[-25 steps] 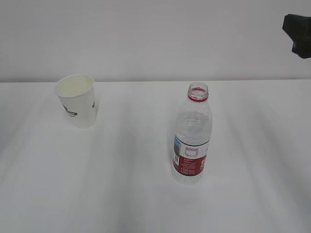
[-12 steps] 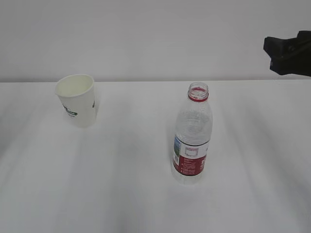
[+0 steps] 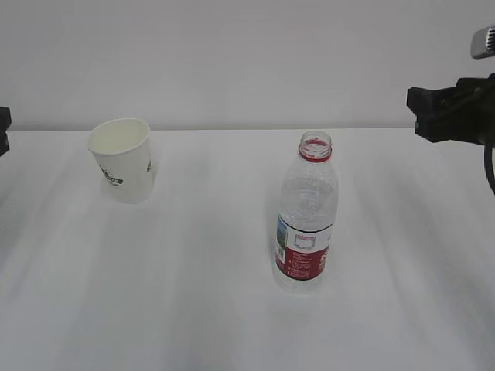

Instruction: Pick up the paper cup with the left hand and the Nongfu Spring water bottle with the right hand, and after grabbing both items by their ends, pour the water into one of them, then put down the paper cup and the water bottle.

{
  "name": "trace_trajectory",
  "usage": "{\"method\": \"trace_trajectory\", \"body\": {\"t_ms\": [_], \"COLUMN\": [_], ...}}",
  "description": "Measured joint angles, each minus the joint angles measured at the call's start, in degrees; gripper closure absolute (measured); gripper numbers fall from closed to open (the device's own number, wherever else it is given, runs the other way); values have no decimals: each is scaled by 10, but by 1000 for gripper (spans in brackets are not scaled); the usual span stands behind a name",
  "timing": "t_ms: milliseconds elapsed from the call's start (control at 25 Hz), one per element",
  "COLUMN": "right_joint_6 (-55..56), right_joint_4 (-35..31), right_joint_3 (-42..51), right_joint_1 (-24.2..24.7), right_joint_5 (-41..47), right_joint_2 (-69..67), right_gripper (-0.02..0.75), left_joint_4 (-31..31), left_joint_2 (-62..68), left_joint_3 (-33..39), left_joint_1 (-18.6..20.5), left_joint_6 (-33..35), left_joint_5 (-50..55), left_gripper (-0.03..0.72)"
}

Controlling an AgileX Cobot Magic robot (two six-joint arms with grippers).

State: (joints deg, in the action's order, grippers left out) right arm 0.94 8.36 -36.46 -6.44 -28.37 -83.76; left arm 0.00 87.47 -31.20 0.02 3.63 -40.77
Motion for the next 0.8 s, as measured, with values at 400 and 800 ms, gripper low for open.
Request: {"method": "trace_trajectory", "body": {"t_ms": [400,800], "right_joint_6": [-1,-1], "right_joint_4": [-1,1], "right_joint_3": [94,207], "right_joint_1": [0,0], "right_joint_5": [-125,-232], "right_joint_2": [-22,-22], "right_gripper": [203,204], "left_joint_4": [0,41], "left_joint_2": [16,16], "left_joint_3": [111,234], "left_joint_1": [0,0], "left_joint_6": [0,-29], "left_joint_5": [-127,-243], "left_gripper": [150,150]}}
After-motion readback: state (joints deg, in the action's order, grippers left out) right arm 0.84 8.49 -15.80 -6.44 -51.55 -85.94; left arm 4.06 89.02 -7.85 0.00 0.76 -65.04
